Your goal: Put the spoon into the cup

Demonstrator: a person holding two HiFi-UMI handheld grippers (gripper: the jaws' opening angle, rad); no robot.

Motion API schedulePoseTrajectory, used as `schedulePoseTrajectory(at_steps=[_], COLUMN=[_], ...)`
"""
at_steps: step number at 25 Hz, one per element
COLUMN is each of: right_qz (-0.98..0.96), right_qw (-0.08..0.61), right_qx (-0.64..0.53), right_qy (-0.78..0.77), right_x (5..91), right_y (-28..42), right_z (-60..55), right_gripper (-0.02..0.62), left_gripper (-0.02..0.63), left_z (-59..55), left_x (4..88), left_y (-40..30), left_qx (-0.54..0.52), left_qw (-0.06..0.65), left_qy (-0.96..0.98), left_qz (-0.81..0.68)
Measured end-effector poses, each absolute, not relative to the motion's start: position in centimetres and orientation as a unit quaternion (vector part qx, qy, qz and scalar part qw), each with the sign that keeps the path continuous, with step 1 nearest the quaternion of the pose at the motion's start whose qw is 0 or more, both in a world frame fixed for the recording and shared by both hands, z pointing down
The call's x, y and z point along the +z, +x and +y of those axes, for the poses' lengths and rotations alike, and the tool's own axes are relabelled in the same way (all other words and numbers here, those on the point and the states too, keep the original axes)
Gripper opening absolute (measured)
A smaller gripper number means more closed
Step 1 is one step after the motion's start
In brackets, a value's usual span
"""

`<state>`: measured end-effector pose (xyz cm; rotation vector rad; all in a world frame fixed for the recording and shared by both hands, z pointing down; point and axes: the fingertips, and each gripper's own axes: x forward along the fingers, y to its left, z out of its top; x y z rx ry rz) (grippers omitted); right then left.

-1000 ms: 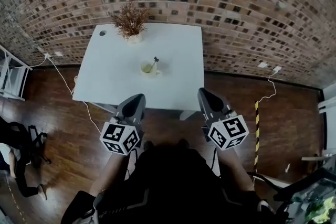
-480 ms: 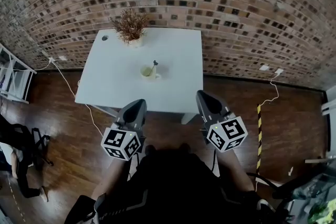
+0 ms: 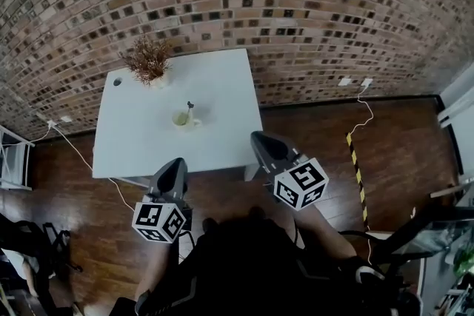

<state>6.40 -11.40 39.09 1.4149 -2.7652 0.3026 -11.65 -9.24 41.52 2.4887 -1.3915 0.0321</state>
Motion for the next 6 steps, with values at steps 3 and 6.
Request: schedulePoseTrajectory(at_steps=[3, 6], right_qz=[-0.884, -0.887], right_qw=[0.01, 0.014], right_qx=[0.092, 0.092], right_qy=[0.457, 0.453], right_x=[38.9, 38.9], right_y=[6.0, 5.2], right_z=[-11.7, -12.0], right_gripper=[0.005, 0.005], left_gripper=[-0.006, -0.006], left_z=[-9.5, -9.4], left_x=[41.3, 41.2], left_y=[-12.1, -13.1], left_qx=[0.01, 0.006], left_qw=[0.141, 0.14], left_qy=[0.865, 0.862], left_qz=[-0.481, -0.488])
